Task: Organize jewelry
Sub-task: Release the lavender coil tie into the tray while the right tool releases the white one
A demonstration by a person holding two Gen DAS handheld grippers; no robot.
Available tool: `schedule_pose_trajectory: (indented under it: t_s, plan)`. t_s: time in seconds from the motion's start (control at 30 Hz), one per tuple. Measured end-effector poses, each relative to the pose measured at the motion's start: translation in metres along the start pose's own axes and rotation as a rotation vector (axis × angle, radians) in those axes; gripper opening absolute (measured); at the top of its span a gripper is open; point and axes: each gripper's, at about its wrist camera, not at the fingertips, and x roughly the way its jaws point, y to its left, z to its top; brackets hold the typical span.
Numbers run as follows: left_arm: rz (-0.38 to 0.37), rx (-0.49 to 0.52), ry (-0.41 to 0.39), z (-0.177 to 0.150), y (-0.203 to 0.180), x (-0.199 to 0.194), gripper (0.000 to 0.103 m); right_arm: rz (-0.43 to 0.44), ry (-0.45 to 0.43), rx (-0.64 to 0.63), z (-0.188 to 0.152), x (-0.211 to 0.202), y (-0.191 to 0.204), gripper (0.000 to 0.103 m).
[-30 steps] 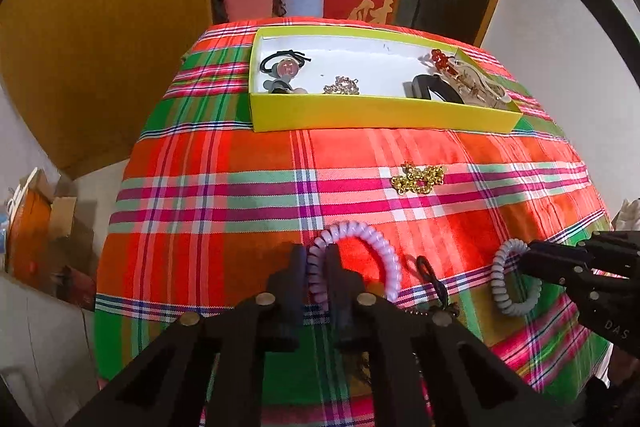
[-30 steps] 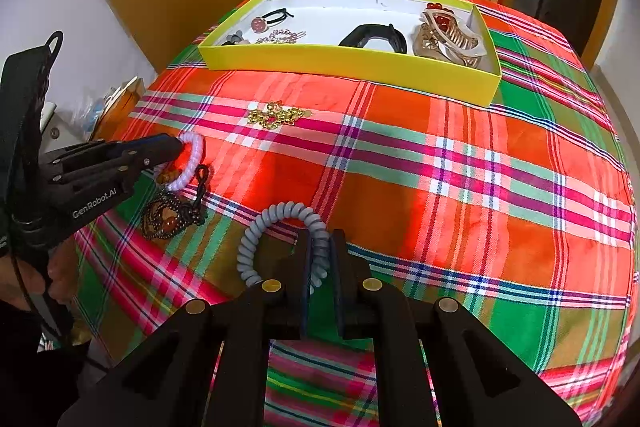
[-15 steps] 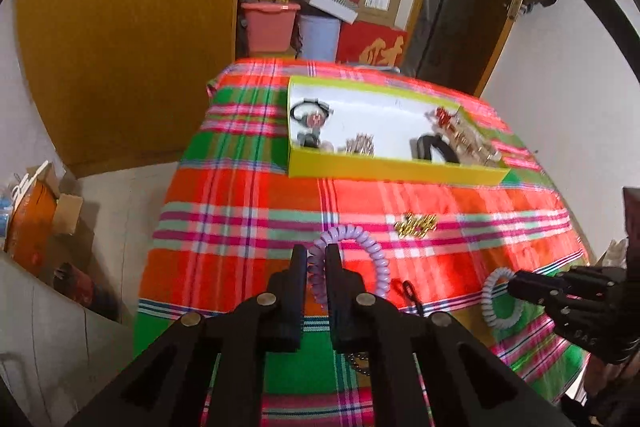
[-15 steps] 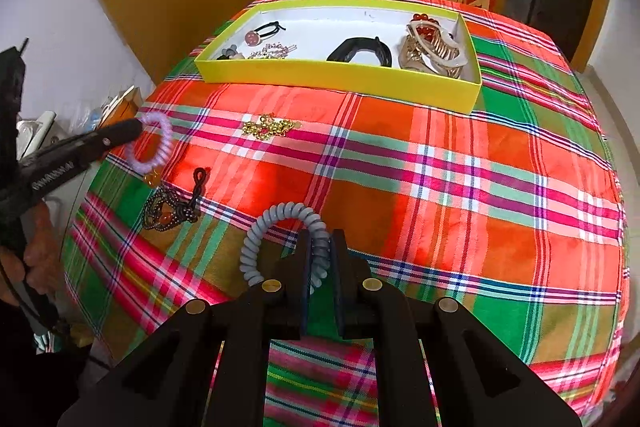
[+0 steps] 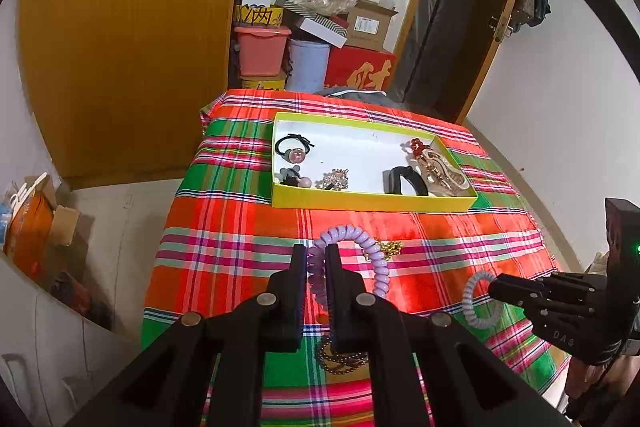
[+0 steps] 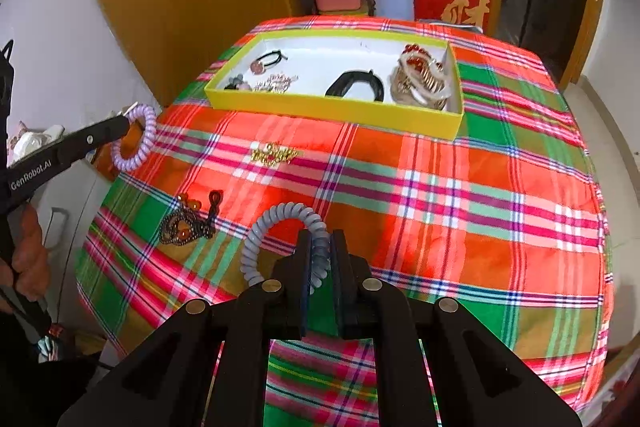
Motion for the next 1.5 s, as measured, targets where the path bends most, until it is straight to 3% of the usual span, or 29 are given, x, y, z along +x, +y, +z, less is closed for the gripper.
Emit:
schedule_pose_trajectory:
  t_s: [0.8,1.5]
  plan:
    - [-0.019,-0.016,0.024,0.044,-0.002,0.042,0.009,-0.017,-0.092,0.002,0.067,0.004,-0.015,0.009]
    - [0.002,0.009,0.058,0.094,0.013,0.130,0.009,-0.043,-0.065,0.003,0.141,0.083,-0.029,0.009]
